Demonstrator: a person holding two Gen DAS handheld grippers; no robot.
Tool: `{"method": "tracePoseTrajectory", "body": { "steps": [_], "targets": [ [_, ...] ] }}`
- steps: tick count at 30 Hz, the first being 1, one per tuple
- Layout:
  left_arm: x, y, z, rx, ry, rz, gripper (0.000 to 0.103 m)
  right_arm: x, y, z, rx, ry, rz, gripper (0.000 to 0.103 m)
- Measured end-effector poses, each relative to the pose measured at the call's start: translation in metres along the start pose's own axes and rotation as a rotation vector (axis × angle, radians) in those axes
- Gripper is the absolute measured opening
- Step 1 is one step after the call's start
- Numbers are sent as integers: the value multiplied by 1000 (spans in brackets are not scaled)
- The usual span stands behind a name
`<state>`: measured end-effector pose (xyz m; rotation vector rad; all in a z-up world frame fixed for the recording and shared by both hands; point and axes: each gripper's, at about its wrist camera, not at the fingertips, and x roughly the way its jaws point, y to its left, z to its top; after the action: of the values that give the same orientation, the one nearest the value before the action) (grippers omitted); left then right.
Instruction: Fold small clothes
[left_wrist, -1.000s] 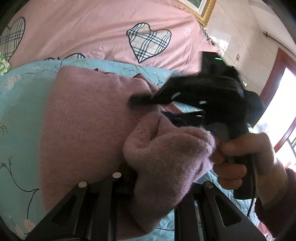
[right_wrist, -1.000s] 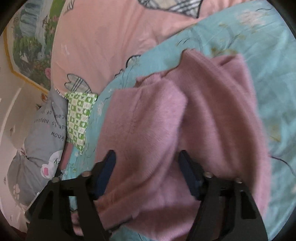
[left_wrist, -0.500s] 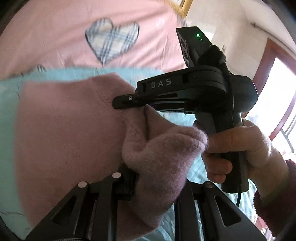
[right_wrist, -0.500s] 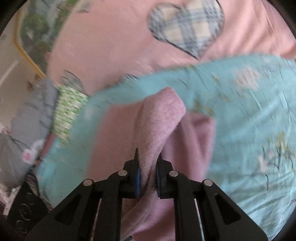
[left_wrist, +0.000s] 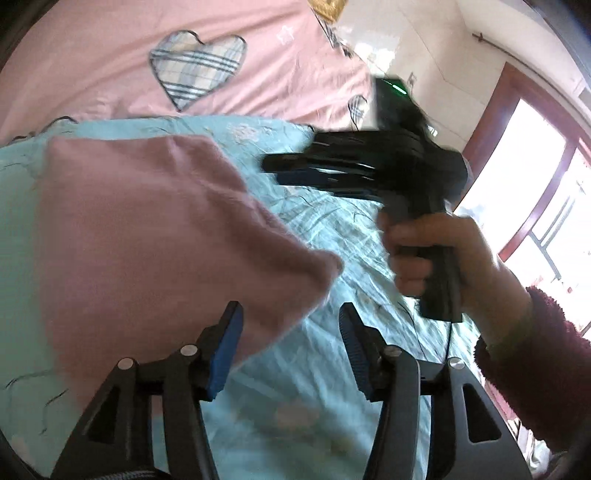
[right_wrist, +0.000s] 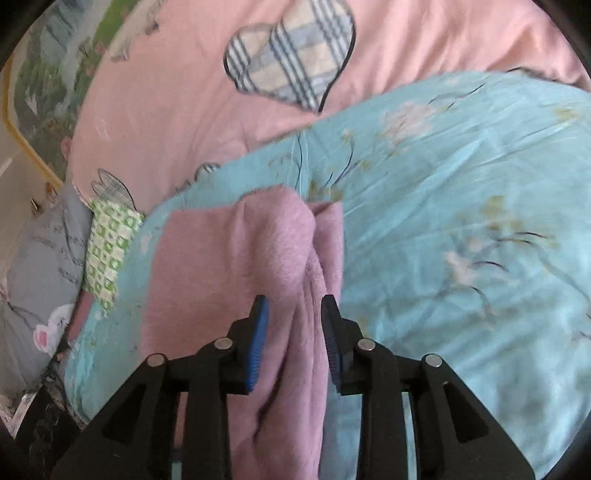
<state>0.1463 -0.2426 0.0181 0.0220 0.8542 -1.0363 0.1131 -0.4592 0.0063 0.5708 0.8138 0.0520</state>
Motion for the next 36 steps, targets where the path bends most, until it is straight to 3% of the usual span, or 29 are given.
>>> {"method": "tracePoseTrajectory", "body": {
  "steps": [3,6,9,15,18,20,22,24,29,32,35,36],
  "targets": [
    [-34,18,-8,-46,-47,65,64,-26,11,-15,-13,-24,43,32],
    [-53,52,-6,-141,-87,142,68,-27,24,-31,-32,9,60,36],
    [-52,91,5,-255,-79,162,68,-9,28,-36,-23,39,38,46],
    [-28,146,25,-389,-56,155,69,28,15,-32,64,72,14,46],
    [-14,159,33,-431,-44,157,69,35,21,-32,68,77,53,14],
    [-11,162,39,-436,-50,161,69,24,30,-28,57,46,61,13],
    [-3,167,49,-430,-53,186,69,-8,46,-19,20,-55,118,13],
    [8,170,54,-431,-26,203,69,-20,48,-14,6,-91,75,13],
    [27,172,45,-437,8,198,71,28,6,-38,51,72,-41,13],
    [25,174,47,-445,7,187,71,30,-6,-45,81,39,-18,16],
    [18,171,55,-409,-5,211,69,16,0,-39,87,-4,-30,30],
    [19,172,58,-407,-3,213,70,10,5,-35,63,-29,-54,42]
  ]
}}
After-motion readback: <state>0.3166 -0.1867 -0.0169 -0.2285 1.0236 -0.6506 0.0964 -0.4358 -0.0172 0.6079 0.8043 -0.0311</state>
